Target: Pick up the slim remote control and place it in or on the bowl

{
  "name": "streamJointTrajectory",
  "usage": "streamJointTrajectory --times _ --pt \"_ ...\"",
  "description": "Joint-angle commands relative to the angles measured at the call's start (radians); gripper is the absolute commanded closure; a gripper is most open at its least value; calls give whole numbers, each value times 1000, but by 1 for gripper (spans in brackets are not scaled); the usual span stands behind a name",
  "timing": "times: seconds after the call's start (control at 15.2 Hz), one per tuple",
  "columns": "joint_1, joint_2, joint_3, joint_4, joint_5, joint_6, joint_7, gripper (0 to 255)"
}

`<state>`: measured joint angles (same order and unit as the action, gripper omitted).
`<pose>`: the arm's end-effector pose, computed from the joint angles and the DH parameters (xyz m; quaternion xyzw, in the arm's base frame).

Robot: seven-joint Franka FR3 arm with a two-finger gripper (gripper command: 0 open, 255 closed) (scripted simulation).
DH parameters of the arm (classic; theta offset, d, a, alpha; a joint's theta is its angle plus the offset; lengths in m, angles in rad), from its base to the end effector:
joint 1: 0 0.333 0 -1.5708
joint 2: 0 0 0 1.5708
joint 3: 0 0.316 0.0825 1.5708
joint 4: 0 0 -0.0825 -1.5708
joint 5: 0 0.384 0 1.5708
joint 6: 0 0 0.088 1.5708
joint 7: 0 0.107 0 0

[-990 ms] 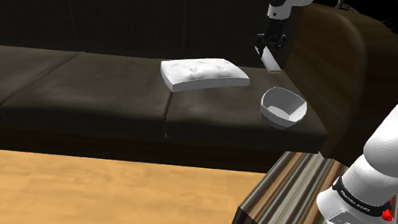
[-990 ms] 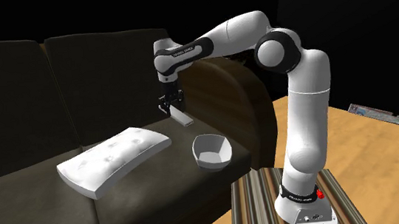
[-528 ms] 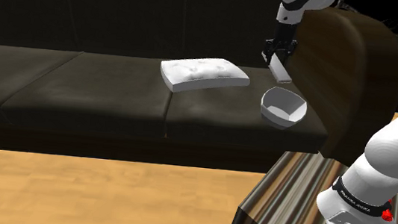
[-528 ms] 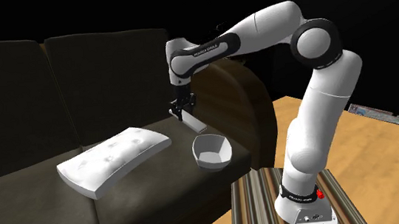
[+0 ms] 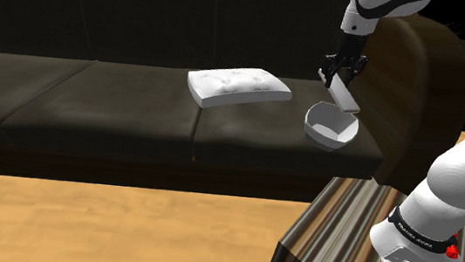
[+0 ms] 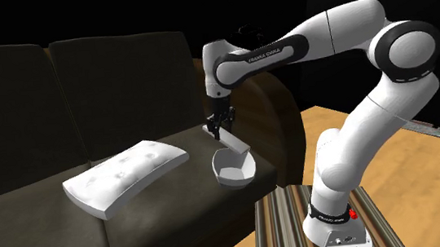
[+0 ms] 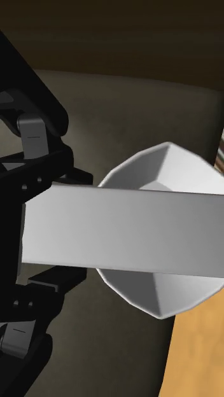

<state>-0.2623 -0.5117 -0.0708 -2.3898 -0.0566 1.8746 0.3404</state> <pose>0.3722 -0.1358 0.5035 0.9480 -0.3180 -0.0021 0.0097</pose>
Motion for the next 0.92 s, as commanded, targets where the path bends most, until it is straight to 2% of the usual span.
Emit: streamJointTrajectory --times 0.0,0.86 --pt "5 -84 17 -62 5 -21 20 255" --pt "3 -43 12 -210 0 167 24 255"
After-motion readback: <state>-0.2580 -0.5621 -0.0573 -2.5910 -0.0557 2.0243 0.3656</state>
